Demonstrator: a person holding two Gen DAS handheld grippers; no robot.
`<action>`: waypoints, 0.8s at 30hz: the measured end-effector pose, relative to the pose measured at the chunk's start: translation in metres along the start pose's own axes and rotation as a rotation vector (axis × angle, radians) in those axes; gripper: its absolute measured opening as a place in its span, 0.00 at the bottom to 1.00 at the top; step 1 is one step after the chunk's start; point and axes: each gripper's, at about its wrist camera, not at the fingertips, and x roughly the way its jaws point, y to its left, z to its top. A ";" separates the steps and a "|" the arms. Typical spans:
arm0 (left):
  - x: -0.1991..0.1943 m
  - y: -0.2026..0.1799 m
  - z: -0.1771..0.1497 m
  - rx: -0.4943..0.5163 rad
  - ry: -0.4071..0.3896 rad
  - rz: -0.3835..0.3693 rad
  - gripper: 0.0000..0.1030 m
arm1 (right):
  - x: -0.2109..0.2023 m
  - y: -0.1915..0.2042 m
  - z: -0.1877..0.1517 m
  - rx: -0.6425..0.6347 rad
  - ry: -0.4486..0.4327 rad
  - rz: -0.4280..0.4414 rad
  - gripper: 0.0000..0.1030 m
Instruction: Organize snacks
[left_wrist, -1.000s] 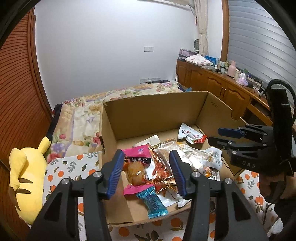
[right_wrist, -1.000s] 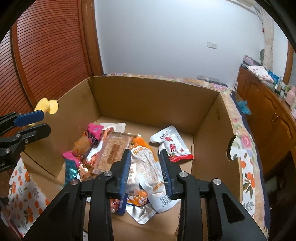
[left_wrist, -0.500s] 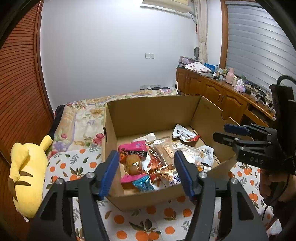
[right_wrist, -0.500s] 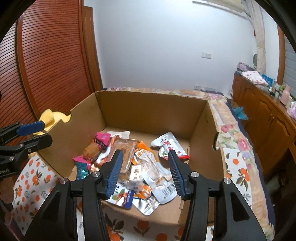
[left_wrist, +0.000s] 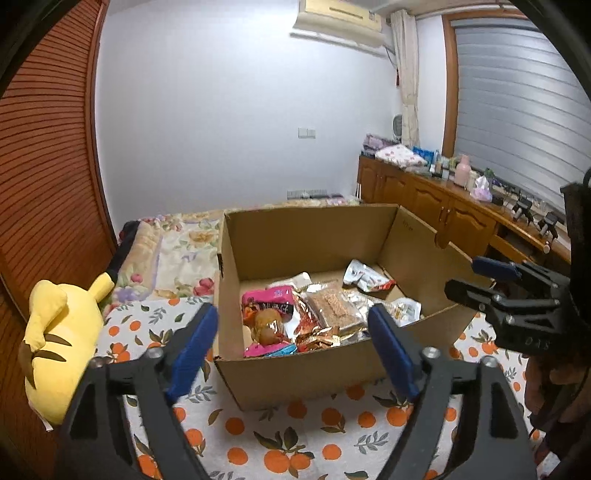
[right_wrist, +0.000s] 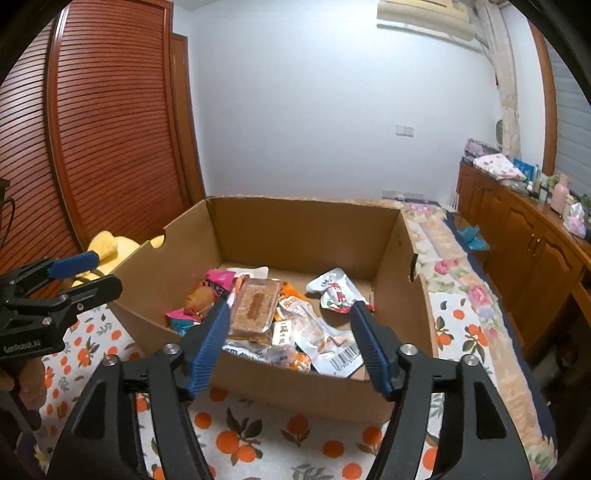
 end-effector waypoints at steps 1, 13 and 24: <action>-0.004 0.000 0.000 -0.003 -0.007 0.001 0.91 | -0.003 0.000 -0.002 0.004 -0.009 -0.008 0.76; -0.034 -0.015 -0.007 0.027 -0.072 0.071 1.00 | -0.038 0.002 -0.013 0.032 -0.082 -0.058 0.90; -0.061 -0.035 -0.024 0.027 -0.088 0.070 1.00 | -0.076 0.010 -0.022 0.041 -0.145 -0.070 0.93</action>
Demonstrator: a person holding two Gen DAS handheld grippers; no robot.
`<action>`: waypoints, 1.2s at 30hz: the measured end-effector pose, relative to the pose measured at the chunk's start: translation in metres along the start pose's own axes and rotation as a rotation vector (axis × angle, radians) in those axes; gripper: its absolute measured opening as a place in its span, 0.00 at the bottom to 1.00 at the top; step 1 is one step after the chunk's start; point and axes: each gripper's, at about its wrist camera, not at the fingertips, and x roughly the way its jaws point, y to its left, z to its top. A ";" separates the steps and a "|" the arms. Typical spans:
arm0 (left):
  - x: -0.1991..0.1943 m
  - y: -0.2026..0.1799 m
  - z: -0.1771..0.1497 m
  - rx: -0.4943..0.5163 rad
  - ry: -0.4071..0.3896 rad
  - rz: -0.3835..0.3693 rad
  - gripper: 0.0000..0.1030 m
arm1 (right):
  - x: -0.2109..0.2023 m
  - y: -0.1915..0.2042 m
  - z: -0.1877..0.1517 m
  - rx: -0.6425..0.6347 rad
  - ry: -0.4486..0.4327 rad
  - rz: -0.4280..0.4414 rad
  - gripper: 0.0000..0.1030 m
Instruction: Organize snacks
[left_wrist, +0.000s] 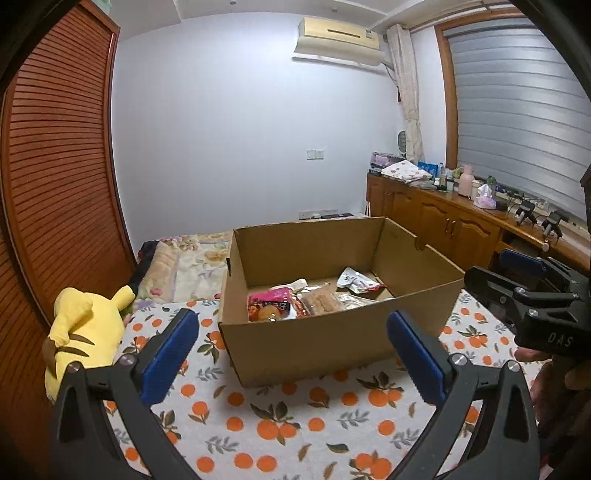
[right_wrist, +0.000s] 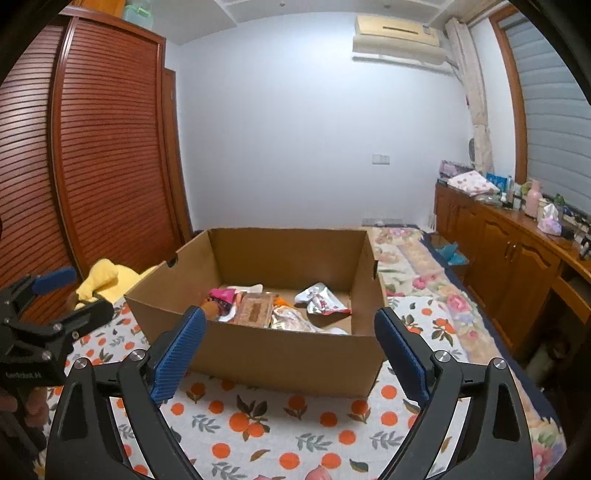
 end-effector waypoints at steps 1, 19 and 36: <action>-0.004 -0.001 -0.001 -0.005 -0.001 -0.002 1.00 | -0.003 0.000 0.000 -0.001 -0.003 -0.003 0.93; -0.060 -0.006 -0.011 -0.040 -0.005 0.056 1.00 | -0.057 -0.006 -0.006 0.006 -0.028 -0.063 0.99; -0.073 -0.003 -0.014 -0.052 -0.012 0.085 1.00 | -0.077 -0.007 -0.012 -0.001 -0.035 -0.086 0.99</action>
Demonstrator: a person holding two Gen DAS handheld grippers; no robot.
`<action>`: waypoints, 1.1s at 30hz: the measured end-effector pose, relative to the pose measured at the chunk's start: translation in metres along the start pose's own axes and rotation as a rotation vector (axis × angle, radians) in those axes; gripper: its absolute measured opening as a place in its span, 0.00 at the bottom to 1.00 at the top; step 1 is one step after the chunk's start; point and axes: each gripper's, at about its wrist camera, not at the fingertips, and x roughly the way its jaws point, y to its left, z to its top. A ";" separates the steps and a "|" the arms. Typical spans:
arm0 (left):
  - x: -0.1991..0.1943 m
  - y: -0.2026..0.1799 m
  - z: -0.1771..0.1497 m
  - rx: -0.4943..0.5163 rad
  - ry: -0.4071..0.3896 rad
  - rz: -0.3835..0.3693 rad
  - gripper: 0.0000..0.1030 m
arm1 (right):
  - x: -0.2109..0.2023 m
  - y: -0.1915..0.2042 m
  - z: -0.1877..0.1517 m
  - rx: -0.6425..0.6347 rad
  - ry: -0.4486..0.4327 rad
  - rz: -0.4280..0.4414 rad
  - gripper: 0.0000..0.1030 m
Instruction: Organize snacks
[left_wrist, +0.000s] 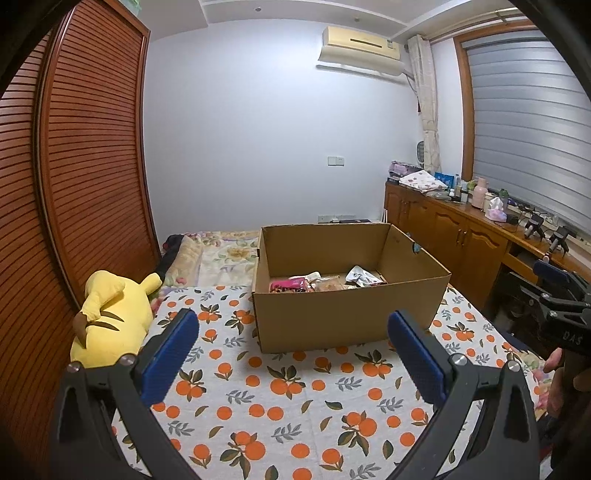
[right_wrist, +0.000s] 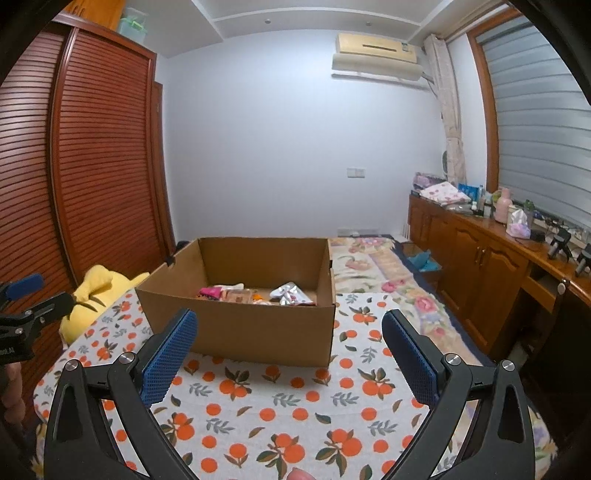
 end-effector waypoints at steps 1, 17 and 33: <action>0.001 0.000 0.000 0.000 0.002 0.001 1.00 | 0.000 0.000 -0.001 0.000 0.002 0.001 0.99; 0.003 0.000 -0.003 0.000 0.010 0.001 1.00 | -0.001 0.000 -0.004 0.008 0.003 -0.003 0.99; 0.001 -0.001 -0.006 -0.002 0.008 0.001 1.00 | -0.003 -0.003 -0.003 0.018 -0.002 -0.013 0.99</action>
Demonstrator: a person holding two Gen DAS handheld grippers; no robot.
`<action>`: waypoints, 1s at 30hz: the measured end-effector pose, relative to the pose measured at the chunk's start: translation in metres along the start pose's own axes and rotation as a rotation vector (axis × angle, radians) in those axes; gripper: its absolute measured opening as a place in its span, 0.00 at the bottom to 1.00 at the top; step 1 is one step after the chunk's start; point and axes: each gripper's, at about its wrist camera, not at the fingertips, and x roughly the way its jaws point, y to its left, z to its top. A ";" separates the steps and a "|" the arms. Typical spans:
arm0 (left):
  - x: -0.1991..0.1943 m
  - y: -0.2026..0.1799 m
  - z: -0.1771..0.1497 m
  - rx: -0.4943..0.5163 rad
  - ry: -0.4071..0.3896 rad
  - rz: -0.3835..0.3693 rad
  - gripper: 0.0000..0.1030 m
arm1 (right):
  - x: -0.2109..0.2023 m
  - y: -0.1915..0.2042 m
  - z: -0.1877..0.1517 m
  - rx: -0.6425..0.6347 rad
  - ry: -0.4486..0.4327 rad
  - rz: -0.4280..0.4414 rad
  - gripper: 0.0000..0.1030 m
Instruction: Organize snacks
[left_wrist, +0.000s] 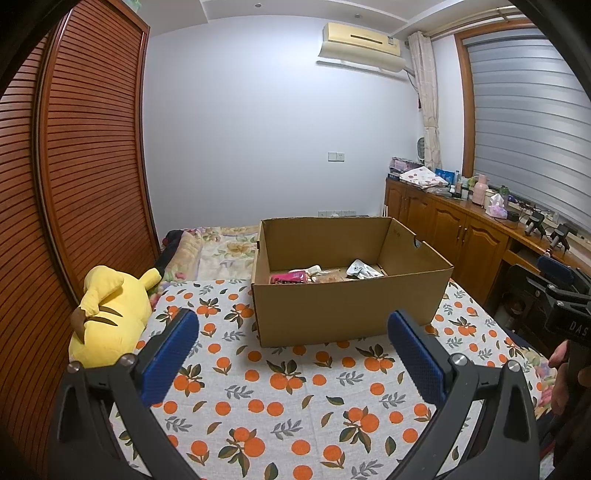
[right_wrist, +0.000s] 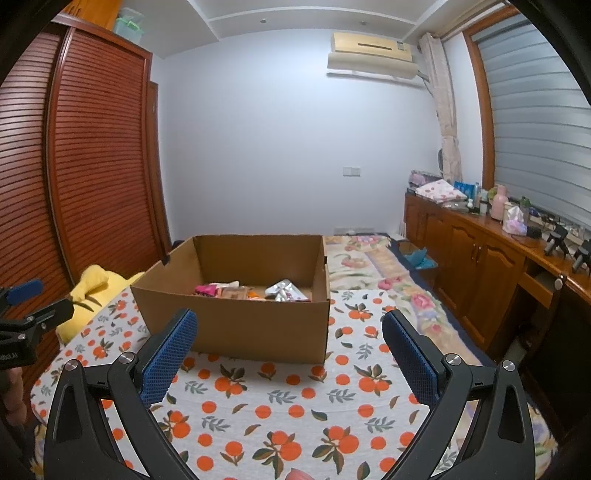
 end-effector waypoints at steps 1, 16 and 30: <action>0.000 0.000 0.000 0.000 0.000 -0.002 1.00 | 0.000 0.000 0.000 0.001 0.000 0.000 0.99; 0.000 -0.001 0.000 0.004 -0.001 -0.002 1.00 | 0.001 0.000 -0.001 0.001 -0.001 -0.003 0.99; 0.000 -0.001 0.000 0.003 -0.002 -0.004 1.00 | 0.000 0.000 -0.002 0.000 0.000 -0.002 0.99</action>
